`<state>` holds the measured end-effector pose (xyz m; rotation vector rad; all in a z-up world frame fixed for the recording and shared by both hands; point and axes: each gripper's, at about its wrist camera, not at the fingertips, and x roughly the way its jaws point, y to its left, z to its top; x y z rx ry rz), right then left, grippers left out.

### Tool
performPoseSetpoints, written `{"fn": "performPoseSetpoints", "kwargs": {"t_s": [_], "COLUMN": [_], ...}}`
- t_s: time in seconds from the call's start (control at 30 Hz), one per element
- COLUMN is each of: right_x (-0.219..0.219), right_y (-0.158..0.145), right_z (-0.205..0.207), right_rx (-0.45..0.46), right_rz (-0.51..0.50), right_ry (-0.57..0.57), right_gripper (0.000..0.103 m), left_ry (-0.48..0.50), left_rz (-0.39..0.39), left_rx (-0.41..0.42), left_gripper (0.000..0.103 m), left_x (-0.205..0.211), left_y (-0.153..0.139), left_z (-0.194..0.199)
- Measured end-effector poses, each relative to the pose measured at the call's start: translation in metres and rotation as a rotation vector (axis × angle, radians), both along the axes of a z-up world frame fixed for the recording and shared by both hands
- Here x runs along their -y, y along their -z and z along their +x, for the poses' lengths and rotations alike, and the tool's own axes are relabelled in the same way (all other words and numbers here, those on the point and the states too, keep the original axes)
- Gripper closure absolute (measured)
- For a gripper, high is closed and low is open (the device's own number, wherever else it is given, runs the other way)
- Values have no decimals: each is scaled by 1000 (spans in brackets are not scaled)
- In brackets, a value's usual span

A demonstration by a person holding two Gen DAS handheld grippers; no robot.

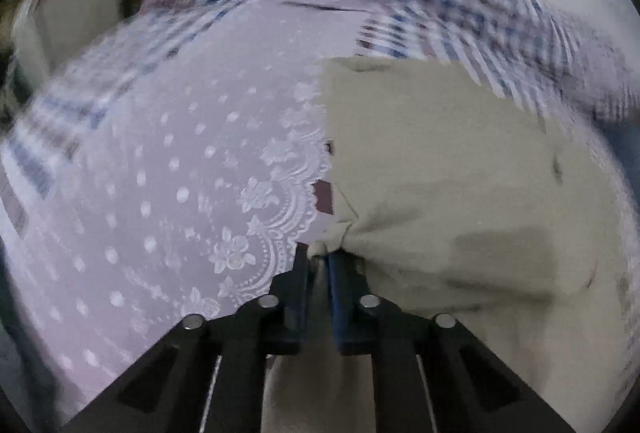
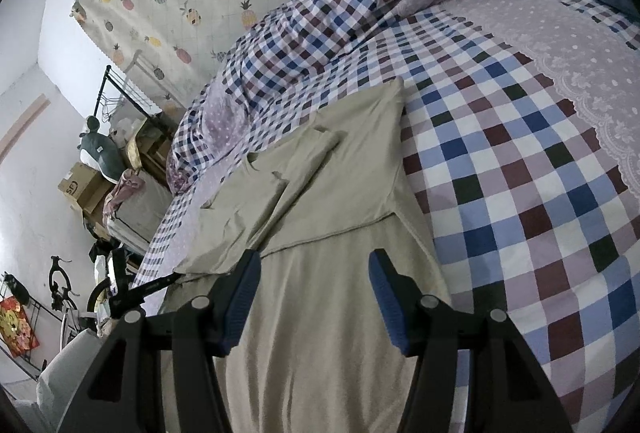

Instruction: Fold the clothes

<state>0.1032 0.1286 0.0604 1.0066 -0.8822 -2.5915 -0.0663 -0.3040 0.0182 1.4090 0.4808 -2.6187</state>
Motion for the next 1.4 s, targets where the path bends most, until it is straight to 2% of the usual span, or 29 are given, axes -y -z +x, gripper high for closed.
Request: {"fn": "performPoseSetpoints", "kwargs": {"t_s": [0.03,0.2,0.27,0.3,0.33,0.37,0.43,0.5,0.63,0.77,0.9,0.97,1.07,1.2,1.27,1.3,1.33,1.37,1.4], "right_x": [0,2,3,4,5,6,10,15,37,59,58,51,38,41,48,52,56,58,60], "right_y": [0,-2,-2,-4,-5,-7,-11,-16,-26,-32,-13,5,29,39,40,40,41,38,30], "right_z": [0,-1,-2,-4,-5,-6,-14,-25,-65,-127,-183,-207,-226,-242,-249,-252,-255,-256,-253], "right_rx": [-1,4,8,11,12,15,22,32,77,125,186,232,272,271,260,268,276,279,257], "right_rz": [2,13,18,24,32,40,37,40,96,155,104,63,-51,-30,12,47,82,113,135], "right_ry": [0,0,-1,-7,-9,-7,-10,-17,-26,-27,6,48,111,125,110,104,98,97,92], "right_gripper": [43,43,43,43,43,43,43,43,43,43,43,43,43,43,49,61,89,101,100], "left_ry": [-18,-80,-124,-153,-172,-185,-187,-169,-133,-111,-91,-74,-51,-40,-37,-35,-34,-32,-30], "left_rz": [24,44,53,70,99,132,185,218,324,413,500,491,487,474,473,471,469,466,464], "left_rx": [2,25,21,-9,-51,-98,-203,-282,-397,-371,-335,-333,-324,-290,-280,-278,-279,-281,-281], "left_gripper": [95,93,83,72,59,52,32,24,23,22,22,22,22,22,22,22,22,22,22], "left_x": [2,0,1,0,0,-2,-11,-21,-24,-20,-14,-12,-9,-9,-9,-10,-10,-11,-11], "left_y": [3,-6,-17,-25,-34,-42,-58,-65,-52,-33,-13,-14,-11,-1,3,4,4,4,4], "left_z": [1,19,33,44,55,65,82,90,87,67,46,41,36,34,32,31,31,31,31]}}
